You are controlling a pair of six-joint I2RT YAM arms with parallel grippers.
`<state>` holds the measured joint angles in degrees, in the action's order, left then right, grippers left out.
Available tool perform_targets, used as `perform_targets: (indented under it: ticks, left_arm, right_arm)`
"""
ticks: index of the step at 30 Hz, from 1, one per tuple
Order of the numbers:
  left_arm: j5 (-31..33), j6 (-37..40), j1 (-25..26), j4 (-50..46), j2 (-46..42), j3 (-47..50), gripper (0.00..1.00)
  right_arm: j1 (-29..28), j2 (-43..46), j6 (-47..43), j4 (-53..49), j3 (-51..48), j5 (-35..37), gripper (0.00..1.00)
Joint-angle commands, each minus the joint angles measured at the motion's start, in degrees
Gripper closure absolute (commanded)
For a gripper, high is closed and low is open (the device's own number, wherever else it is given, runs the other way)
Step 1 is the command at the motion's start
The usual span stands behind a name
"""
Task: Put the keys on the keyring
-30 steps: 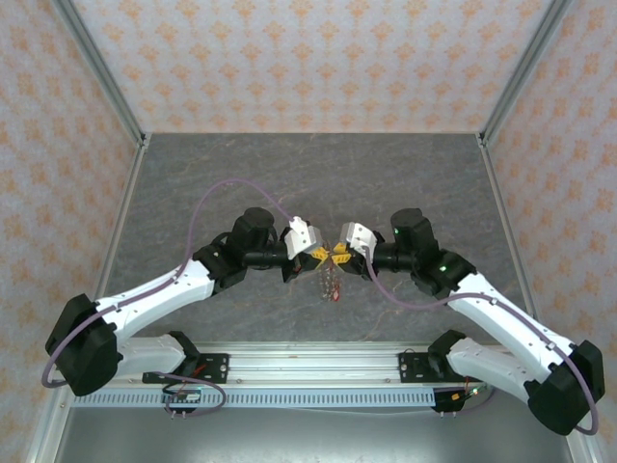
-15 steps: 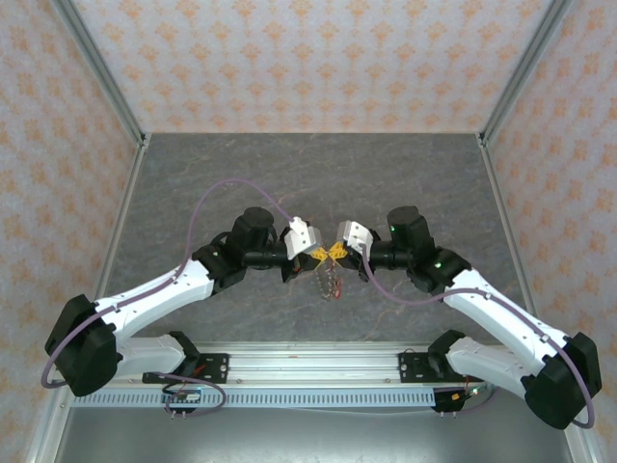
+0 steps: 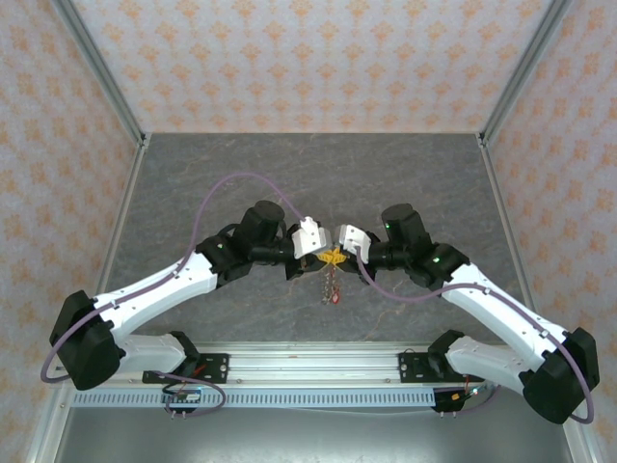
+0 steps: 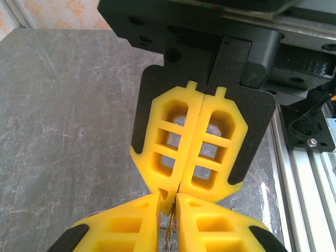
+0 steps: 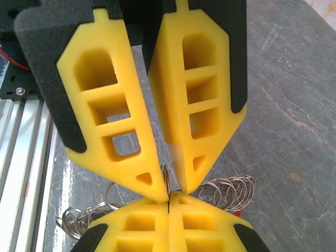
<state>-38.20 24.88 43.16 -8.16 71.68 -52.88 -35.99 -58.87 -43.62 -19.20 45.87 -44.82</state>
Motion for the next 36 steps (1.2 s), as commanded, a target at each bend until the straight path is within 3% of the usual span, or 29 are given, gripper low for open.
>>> perform_targets:
  ticks: [1, 7, 13, 20, 25, 36]
  left_arm:
    - [3.0, 2.9, 0.3, -4.4, 0.3, -1.2, 0.84]
    - [5.0, 2.5, 0.3, -1.2, -2.6, 1.7, 0.78]
    - [3.7, 3.1, -0.2, -4.7, -1.9, 0.7, 0.77]
    - [2.4, 4.0, -0.2, -6.6, 0.4, -1.5, 0.79]
    - [2.4, 4.1, -0.2, -5.4, 0.5, -1.3, 0.88]
    - [4.1, 3.5, -0.2, -3.3, -1.1, -0.2, 0.85]
  right_arm:
    - [-0.6, 0.8, -1.6, 0.9, 2.2, -0.3, 1.0]
    - [-0.6, 1.1, -1.2, 1.6, 1.7, 0.3, 1.0]
    - [-0.7, 1.4, -0.3, 3.0, 1.0, -0.5, 1.0]
    - [-0.8, 1.6, 1.1, 6.0, -0.1, -0.6, 1.0]
    - [-1.1, 1.5, 1.7, 6.3, -0.3, -0.7, 1.0]
    - [-1.1, 1.1, -0.7, 2.4, 0.1, 2.0, 1.0]
